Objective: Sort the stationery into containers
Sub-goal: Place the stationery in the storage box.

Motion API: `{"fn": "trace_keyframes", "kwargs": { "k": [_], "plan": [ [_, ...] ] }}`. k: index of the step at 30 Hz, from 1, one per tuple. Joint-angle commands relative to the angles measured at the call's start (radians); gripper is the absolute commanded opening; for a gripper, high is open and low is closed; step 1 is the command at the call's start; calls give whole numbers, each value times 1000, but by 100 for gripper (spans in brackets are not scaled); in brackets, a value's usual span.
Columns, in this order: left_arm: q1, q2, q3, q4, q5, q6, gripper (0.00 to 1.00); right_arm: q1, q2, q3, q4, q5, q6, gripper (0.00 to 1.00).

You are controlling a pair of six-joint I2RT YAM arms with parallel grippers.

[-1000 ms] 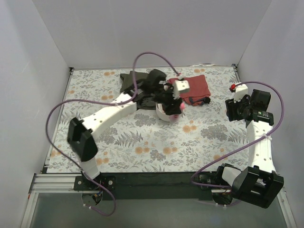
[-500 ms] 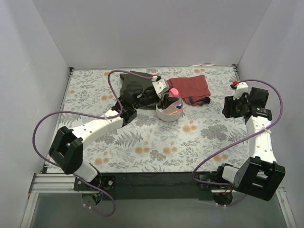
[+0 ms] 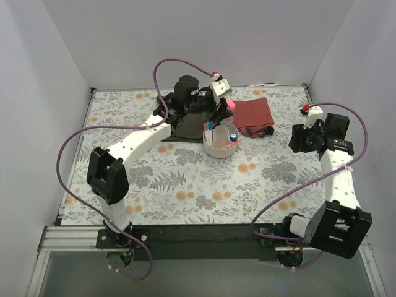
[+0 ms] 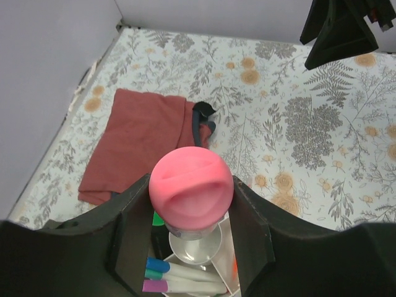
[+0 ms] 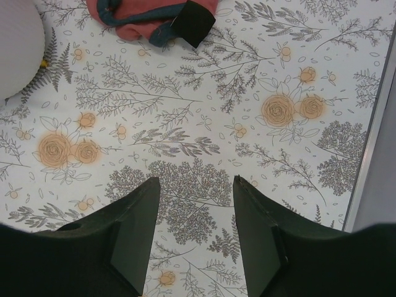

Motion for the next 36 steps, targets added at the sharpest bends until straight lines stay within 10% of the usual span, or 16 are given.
{"fn": "trace_keyframes", "kwargs": {
  "k": [1, 36],
  "plan": [
    [18, 29, 102, -215, 61, 32, 0, -4, 31, 34, 39, -27, -2, 59],
    [47, 140, 89, -143, 58, 6, 0, -4, 30, -14, 48, -30, -14, 59]
  ]
}}
